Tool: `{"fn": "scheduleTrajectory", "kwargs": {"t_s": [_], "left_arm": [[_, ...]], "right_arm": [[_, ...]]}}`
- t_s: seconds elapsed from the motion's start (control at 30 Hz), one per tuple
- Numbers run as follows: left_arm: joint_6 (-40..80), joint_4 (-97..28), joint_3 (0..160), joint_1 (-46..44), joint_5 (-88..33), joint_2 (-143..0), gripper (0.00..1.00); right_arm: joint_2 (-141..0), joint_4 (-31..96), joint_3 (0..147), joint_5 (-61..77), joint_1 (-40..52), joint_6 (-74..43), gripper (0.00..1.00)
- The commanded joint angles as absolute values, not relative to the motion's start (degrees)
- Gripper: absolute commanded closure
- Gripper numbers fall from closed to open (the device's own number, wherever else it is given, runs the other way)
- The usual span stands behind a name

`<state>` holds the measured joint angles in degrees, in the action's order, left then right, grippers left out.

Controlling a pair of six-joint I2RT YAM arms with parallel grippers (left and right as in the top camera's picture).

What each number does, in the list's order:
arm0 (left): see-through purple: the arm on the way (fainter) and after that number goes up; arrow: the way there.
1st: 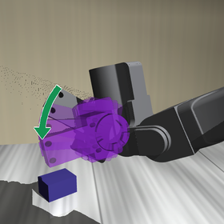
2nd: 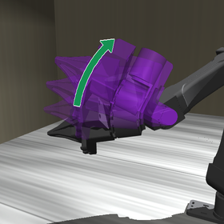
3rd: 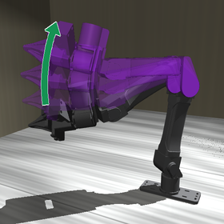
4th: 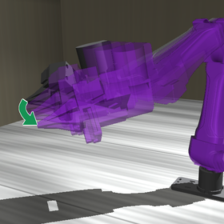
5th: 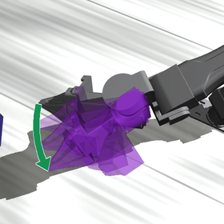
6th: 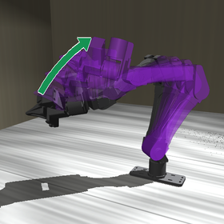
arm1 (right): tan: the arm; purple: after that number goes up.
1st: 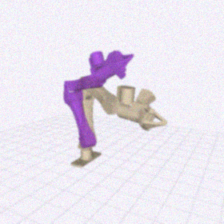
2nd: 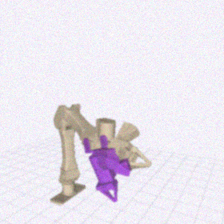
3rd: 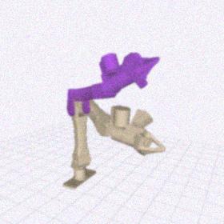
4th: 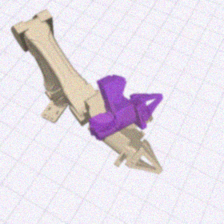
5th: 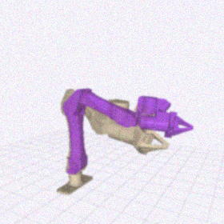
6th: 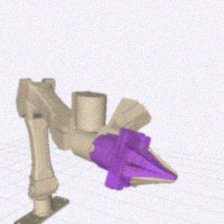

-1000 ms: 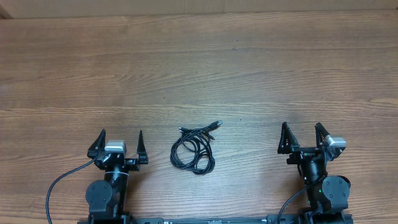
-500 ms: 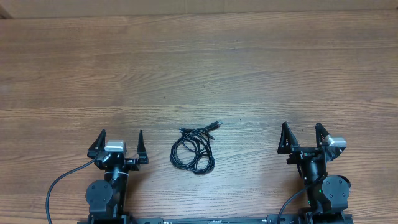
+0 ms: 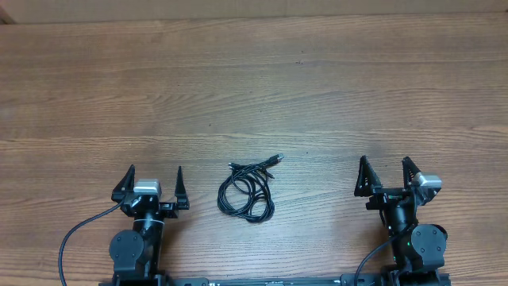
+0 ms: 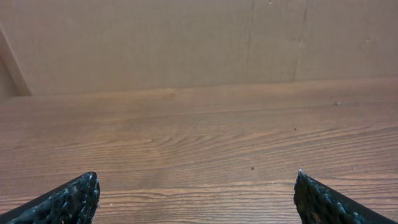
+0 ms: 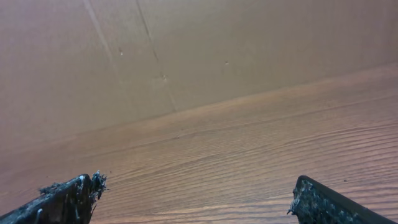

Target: Untangle cables

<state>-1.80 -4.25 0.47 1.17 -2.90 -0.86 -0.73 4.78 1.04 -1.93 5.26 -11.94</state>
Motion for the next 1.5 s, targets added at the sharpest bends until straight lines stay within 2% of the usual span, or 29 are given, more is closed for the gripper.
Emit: {"fn": "scheduleTrajectory", "kwargs": {"t_s": [0.0, 1.47], "left_arm": [[-1.28, -4.38, 0.30, 1.50, -2.76, -0.25, 0.00], [-1.23, -4.51, 0.32, 1.48, -1.39, -0.27, 0.00]], "right_arm": [[-0.16, 4.64, 0.47, -2.48, 5.23, -11.99, 0.00], [-0.16, 4.64, 0.47, -2.48, 5.23, -11.99, 0.00]]}}
